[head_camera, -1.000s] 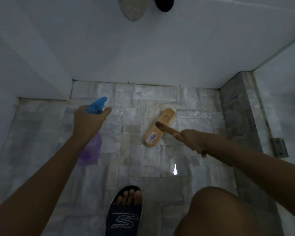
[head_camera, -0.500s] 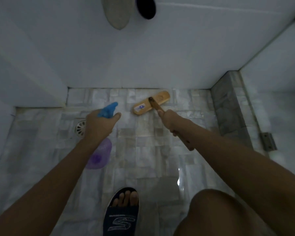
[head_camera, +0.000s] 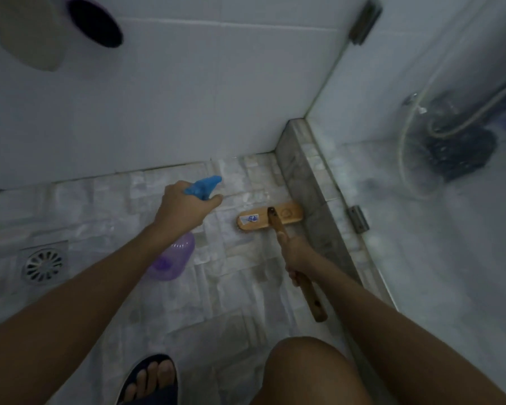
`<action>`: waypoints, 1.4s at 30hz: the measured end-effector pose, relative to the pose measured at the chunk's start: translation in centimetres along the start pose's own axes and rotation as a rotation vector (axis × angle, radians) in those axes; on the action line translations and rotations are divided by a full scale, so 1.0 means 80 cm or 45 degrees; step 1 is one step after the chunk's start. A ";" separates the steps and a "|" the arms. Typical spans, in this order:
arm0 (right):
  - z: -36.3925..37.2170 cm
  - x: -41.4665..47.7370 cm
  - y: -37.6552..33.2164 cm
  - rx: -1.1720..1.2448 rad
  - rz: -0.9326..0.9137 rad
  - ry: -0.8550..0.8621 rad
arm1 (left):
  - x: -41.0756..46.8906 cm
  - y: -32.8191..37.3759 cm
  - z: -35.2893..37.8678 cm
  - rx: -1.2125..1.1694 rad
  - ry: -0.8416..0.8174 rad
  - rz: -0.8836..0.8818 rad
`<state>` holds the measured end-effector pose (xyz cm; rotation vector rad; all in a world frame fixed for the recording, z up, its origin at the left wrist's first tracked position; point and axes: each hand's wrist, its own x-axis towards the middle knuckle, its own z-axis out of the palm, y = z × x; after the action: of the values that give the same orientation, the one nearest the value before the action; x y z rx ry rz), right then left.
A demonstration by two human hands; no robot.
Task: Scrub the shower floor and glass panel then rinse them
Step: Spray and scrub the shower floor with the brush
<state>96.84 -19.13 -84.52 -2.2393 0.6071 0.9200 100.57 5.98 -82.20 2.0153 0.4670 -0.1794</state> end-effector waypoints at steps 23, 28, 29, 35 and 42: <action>-0.007 0.058 -0.035 0.180 0.013 -0.029 | 0.057 0.007 0.019 0.162 -0.008 0.060; -0.004 0.058 -0.042 0.245 0.017 -0.026 | 0.067 0.015 0.032 0.164 -0.155 0.133; -0.004 0.059 -0.039 0.253 0.019 -0.030 | 0.068 0.018 0.037 0.165 -0.185 0.156; 0.003 0.049 -0.024 0.199 -0.008 -0.021 | 0.062 0.023 0.054 0.218 -0.121 0.127; 0.014 0.033 -0.029 0.671 -0.003 -0.213 | 0.053 0.023 0.046 0.135 -0.120 0.157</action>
<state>99.44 -17.22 -86.20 -1.6773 0.6771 0.8210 105.45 3.04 -83.78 2.1214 0.2781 -0.2261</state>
